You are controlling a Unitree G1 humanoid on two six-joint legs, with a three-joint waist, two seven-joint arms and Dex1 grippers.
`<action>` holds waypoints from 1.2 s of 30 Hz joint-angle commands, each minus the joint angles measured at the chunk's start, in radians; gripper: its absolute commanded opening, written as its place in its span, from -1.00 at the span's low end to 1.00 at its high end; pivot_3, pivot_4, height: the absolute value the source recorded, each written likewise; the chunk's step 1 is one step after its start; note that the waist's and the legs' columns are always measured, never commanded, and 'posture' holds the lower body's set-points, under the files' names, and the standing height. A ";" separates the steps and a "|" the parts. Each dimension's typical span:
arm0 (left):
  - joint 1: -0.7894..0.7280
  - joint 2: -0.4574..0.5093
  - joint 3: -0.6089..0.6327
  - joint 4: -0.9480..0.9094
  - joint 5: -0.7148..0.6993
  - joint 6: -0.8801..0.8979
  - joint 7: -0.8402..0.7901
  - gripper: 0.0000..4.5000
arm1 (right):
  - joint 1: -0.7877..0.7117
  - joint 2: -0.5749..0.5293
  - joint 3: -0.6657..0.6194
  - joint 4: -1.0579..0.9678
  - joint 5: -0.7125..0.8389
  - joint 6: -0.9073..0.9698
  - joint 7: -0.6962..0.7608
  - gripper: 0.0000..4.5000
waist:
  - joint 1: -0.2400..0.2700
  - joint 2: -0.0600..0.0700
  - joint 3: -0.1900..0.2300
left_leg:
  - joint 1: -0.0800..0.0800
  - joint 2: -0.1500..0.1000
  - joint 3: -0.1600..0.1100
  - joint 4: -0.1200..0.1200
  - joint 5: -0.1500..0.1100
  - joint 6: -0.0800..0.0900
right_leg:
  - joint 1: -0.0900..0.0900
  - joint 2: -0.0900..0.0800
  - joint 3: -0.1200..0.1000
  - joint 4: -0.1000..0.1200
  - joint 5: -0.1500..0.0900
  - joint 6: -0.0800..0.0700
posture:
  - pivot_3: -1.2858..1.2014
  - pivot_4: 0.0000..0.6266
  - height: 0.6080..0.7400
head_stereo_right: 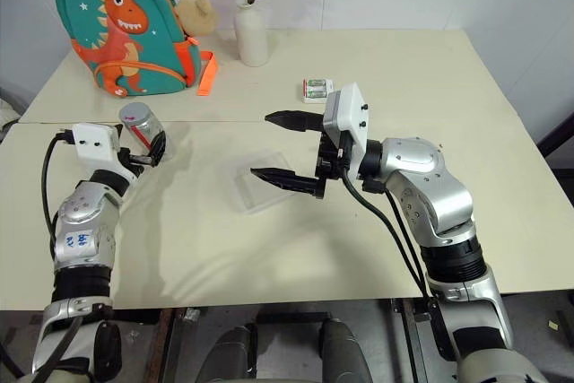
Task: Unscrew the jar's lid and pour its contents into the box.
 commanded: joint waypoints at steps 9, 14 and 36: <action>-0.155 0.029 -0.034 0.232 0.047 -0.111 0.021 0.74 | 0.026 0.018 -0.018 -0.067 0.012 -0.003 -0.043 1.00 | -0.002 0.000 0.000 | 0.000 0.000 0.001 0.000 0.000 0.000 | 0.000 0.000 0.000 0.000 0.000 0.001 | 0.03 -0.52 1.00; -0.115 0.039 -0.024 0.196 0.041 -0.093 0.019 0.03 | 0.028 0.018 -0.020 -0.066 0.015 -0.003 -0.048 1.00 | -0.001 0.000 0.000 | 0.000 0.000 0.001 0.000 0.000 0.000 | 0.000 0.000 0.001 0.000 0.000 0.001 | 0.03 -0.52 1.00; 0.105 0.278 -0.110 -0.706 -0.567 0.617 -0.488 -0.12 | -0.074 0.137 0.050 -0.109 0.033 0.191 -0.202 1.00 | -0.016 0.000 0.001 | 0.001 0.001 0.005 0.000 0.000 0.000 | -0.002 0.001 0.007 0.000 -0.005 -0.009 | 0.03 -0.52 1.00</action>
